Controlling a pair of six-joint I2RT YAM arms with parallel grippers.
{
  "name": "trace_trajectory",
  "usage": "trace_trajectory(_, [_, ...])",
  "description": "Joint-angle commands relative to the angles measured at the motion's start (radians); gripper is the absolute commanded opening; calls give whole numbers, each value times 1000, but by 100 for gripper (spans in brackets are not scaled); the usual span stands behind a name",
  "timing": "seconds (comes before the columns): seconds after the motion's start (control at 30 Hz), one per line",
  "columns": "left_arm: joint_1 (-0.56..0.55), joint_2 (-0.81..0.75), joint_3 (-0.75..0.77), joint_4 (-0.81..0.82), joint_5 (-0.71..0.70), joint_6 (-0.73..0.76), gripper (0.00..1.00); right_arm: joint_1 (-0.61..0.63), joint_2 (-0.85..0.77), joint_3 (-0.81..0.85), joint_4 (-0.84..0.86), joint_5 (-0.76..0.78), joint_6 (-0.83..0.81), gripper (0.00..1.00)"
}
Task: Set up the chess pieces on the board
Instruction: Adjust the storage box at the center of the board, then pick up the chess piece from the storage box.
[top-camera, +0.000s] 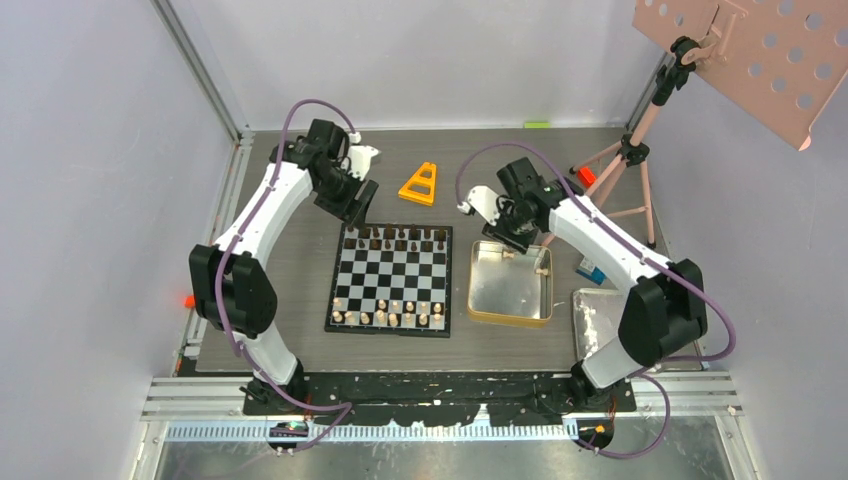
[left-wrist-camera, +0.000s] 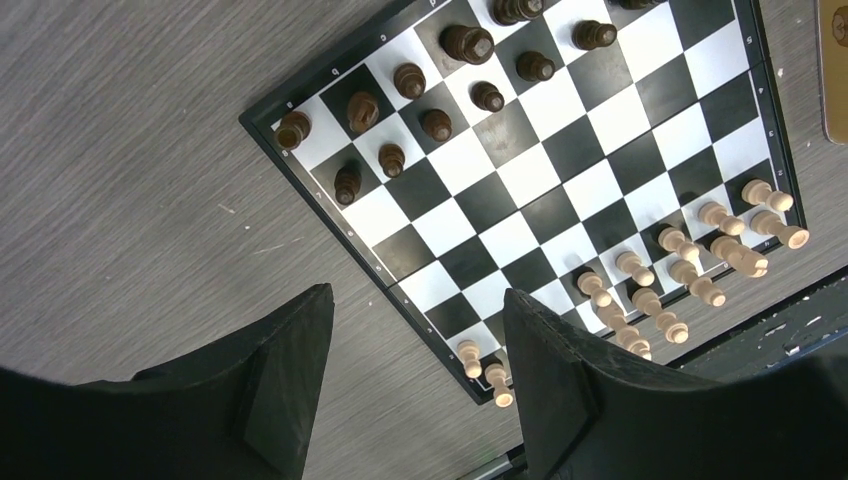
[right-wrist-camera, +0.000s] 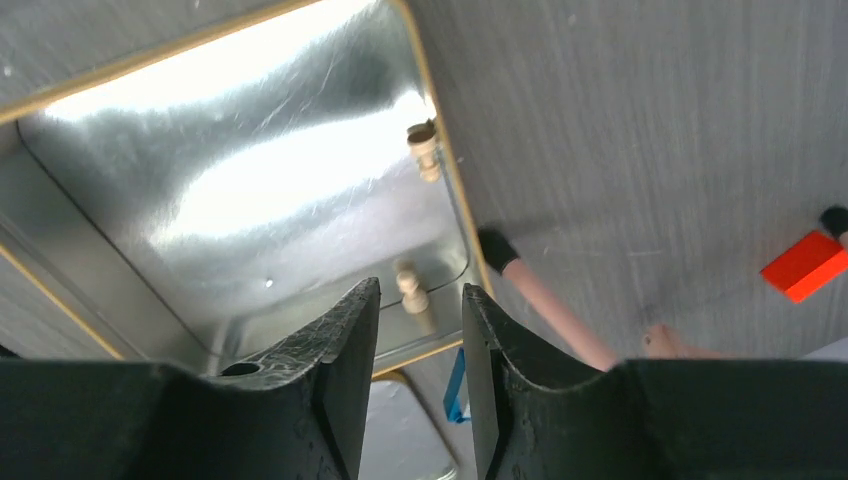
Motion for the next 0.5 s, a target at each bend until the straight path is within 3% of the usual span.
trace_trajectory(0.0, [-1,-29,60,-18,15,22,65,-4,-42,-90,-31,29,-6,41])
trace_trajectory(0.47, [-2,-30,29,-23,39,12,65,-66,86,-170,6,88,-107,41])
